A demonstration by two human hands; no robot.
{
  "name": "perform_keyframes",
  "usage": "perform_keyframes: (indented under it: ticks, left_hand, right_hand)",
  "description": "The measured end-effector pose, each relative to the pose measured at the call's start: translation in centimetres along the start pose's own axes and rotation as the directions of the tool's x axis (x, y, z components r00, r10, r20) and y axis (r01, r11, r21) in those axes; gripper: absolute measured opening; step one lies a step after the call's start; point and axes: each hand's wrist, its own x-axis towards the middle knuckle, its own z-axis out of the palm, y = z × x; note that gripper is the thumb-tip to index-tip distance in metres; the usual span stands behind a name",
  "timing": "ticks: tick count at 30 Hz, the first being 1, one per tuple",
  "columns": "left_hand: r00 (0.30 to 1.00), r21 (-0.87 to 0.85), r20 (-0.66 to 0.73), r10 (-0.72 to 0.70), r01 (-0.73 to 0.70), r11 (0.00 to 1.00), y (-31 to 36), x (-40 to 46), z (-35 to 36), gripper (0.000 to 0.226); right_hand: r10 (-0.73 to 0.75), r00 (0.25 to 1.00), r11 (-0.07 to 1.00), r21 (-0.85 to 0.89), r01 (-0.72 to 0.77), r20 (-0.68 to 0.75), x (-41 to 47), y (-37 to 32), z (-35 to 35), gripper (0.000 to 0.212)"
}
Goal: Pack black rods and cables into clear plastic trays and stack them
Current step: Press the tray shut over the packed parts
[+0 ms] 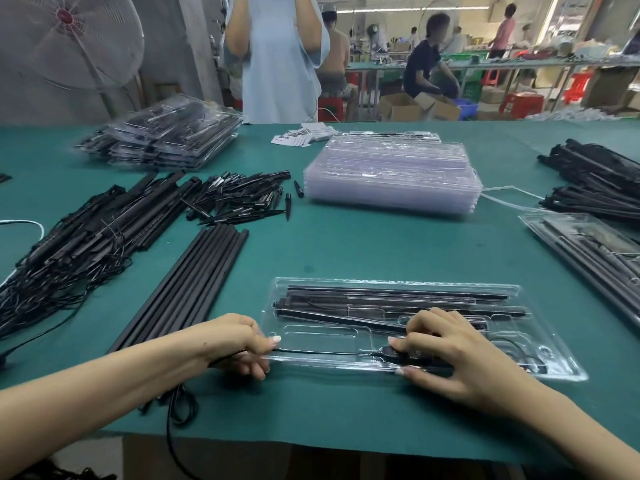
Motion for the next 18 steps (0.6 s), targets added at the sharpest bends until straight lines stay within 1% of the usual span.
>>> perform_keyframes:
  ticks: [3, 7, 10, 13, 18]
  left_hand:
    - [0.999, 0.026, -0.032, 0.006, -0.005, 1.000, 0.2, 0.4, 0.3, 0.028]
    - [0.997, -0.003, -0.081, -0.021, 0.021, 1.000, 0.4, 1.1, 0.5, 0.027]
    - [0.996, -0.016, -0.084, -0.043, 0.042, 0.999, 0.3, 1.5, 0.3, 0.021]
    - [0.996, -0.083, -0.056, -0.071, 0.067, 0.994, 0.7, 1.3, -0.2, 0.005]
    - [0.997, -0.091, -0.010, -0.076, 0.075, 0.993, 0.5, 1.5, -0.5, 0.023]
  right_hand:
    - [-0.020, 1.000, 1.000, 0.000, 0.020, 0.011, 0.2, 0.1, -0.2, 0.033]
    - [-0.039, 0.999, 0.998, -0.044, 0.040, 0.005, 0.3, 0.0, -0.1, 0.035]
    - [-0.046, 0.999, 0.998, -0.039, 0.046, -0.019, 0.2, 0.0, 0.1, 0.033]
    - [-0.019, 0.999, 1.000, 0.008, 0.019, -0.045, 0.2, 0.1, 0.0, 0.036]
    - [0.002, 1.000, 1.000, 0.005, -0.001, -0.026, 0.3, -0.1, 0.0, 0.037]
